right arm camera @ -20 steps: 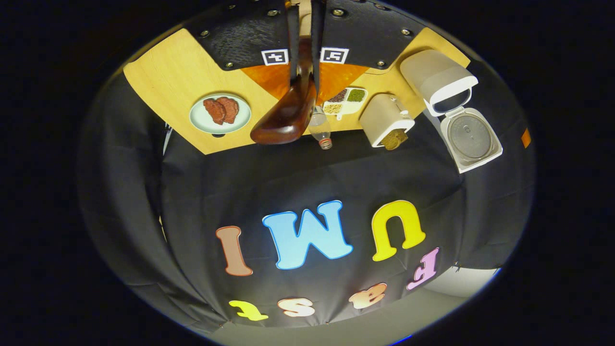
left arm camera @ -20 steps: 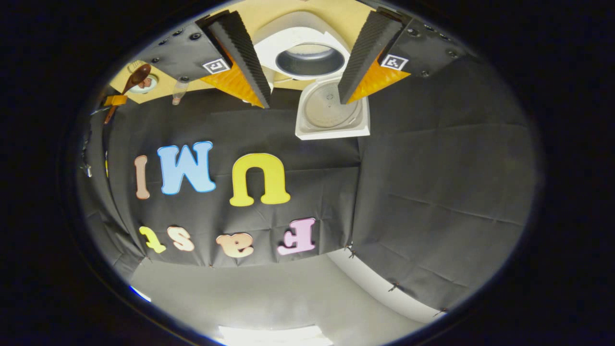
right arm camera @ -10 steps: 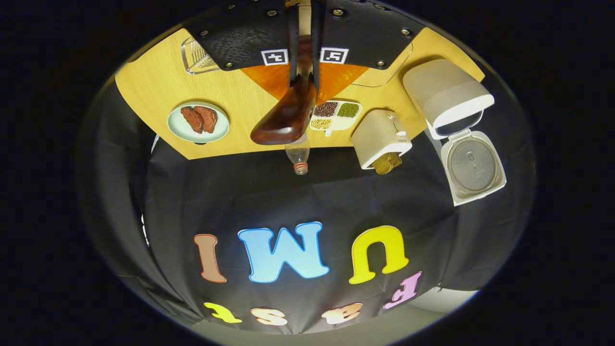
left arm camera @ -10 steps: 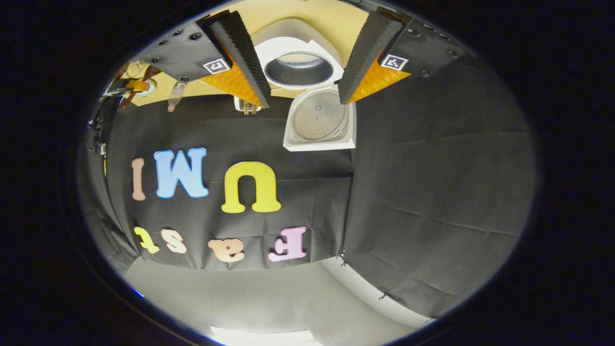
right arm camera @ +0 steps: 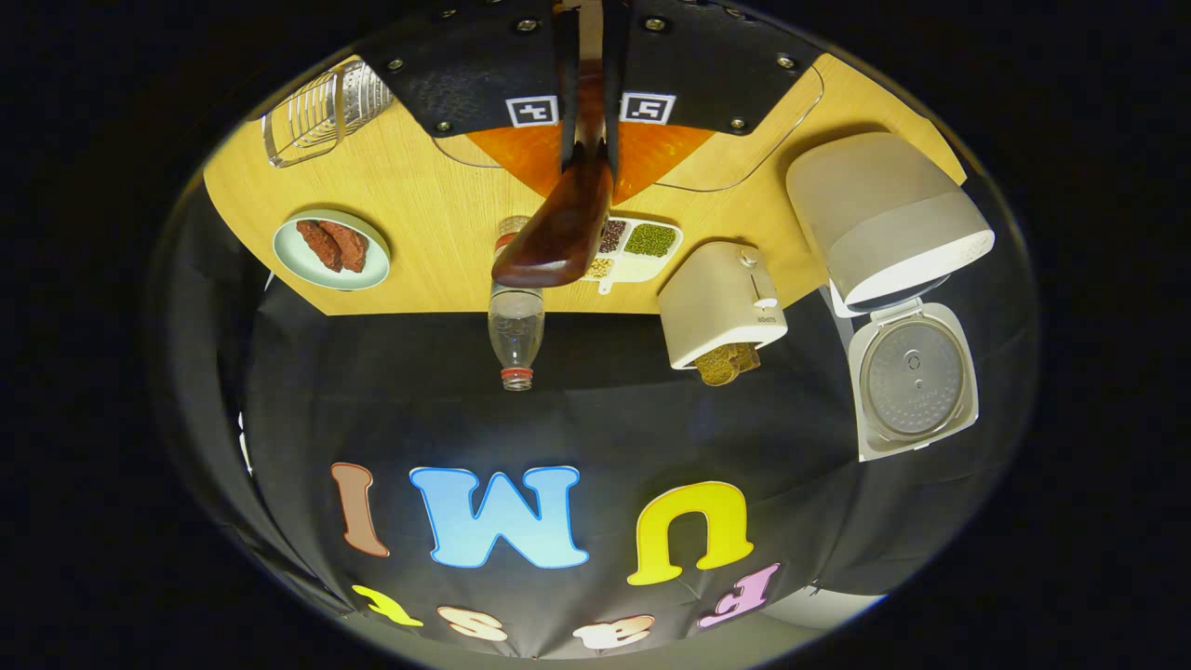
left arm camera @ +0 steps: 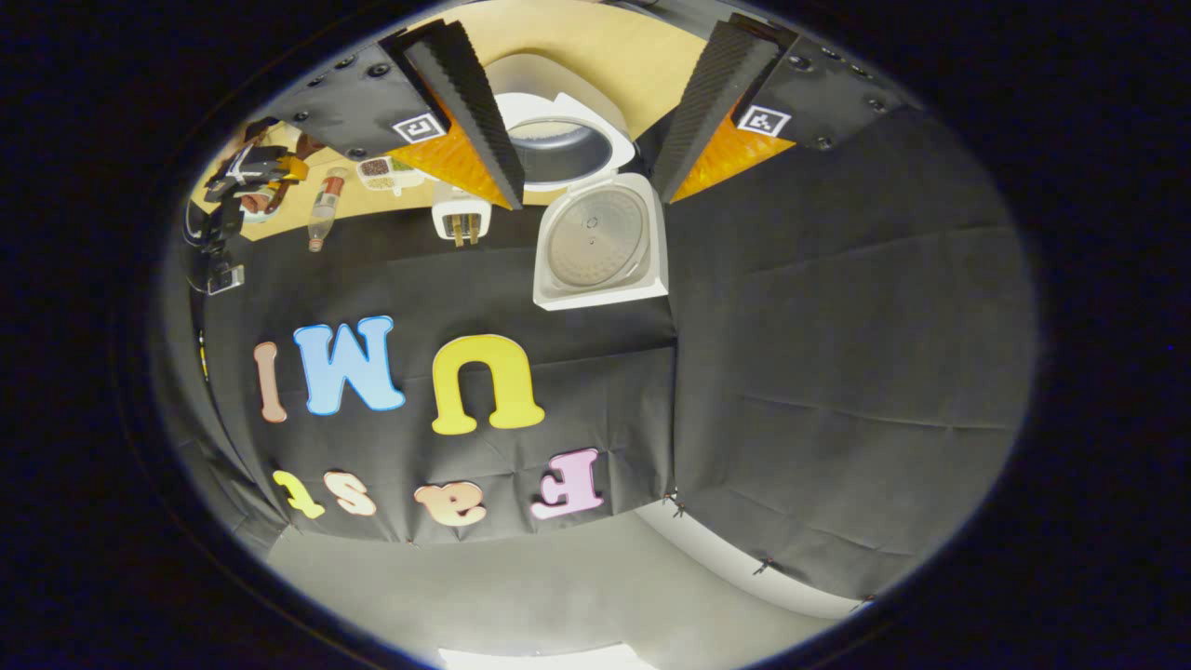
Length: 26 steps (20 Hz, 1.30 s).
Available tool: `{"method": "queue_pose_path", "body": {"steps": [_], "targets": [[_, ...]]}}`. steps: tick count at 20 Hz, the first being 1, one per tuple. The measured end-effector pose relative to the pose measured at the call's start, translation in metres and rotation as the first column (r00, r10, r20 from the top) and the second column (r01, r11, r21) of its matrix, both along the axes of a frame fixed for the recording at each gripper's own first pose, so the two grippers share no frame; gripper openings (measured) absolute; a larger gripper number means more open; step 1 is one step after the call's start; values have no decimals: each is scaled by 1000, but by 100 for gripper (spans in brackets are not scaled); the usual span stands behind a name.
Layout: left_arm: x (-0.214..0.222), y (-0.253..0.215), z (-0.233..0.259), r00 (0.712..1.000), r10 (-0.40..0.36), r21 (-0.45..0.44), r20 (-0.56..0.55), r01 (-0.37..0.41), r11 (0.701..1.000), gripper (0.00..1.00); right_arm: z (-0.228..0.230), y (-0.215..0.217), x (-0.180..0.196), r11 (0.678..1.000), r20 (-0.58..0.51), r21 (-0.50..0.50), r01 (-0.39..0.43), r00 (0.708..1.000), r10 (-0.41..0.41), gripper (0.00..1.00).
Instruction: Close the left gripper, press the button to open the rice cooker; take a wooden spoon from the chopstick holder with the right hand, scoop a spoonful of rice and pour it into the rice cooker, then put the wooden spoon back into the chopstick holder.
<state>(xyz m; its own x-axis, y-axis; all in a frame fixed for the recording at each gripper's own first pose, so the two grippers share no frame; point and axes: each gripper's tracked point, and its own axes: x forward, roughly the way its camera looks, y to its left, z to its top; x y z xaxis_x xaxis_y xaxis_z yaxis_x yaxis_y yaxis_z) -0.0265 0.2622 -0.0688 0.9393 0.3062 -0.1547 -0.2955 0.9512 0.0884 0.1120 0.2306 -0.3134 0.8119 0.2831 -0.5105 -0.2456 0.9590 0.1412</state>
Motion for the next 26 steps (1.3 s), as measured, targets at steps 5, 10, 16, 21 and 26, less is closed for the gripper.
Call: {"method": "queue_pose_path", "body": {"steps": [5,10,16,21,26], "targets": [[-1,-4,-11,1000,-8,-11,-9,8,1000,98,-5,22,-18,997,-52,63,-38,998,42,10],[1,-15,-20,999,-26,-33,-19,25,999,95,-4,35,-35,978,-132,209,3,991,25,10],[1,-26,-24,999,-43,-38,-29,41,998,98,-10,30,-43,897,-283,415,154,958,-34,10],[3,-37,-21,997,-63,-30,-34,62,998,98,-20,5,-46,797,-400,522,304,913,-86,10],[2,-44,-18,996,-80,-17,-34,79,997,95,-14,-25,-42,703,-448,583,408,883,-141,10]]}}
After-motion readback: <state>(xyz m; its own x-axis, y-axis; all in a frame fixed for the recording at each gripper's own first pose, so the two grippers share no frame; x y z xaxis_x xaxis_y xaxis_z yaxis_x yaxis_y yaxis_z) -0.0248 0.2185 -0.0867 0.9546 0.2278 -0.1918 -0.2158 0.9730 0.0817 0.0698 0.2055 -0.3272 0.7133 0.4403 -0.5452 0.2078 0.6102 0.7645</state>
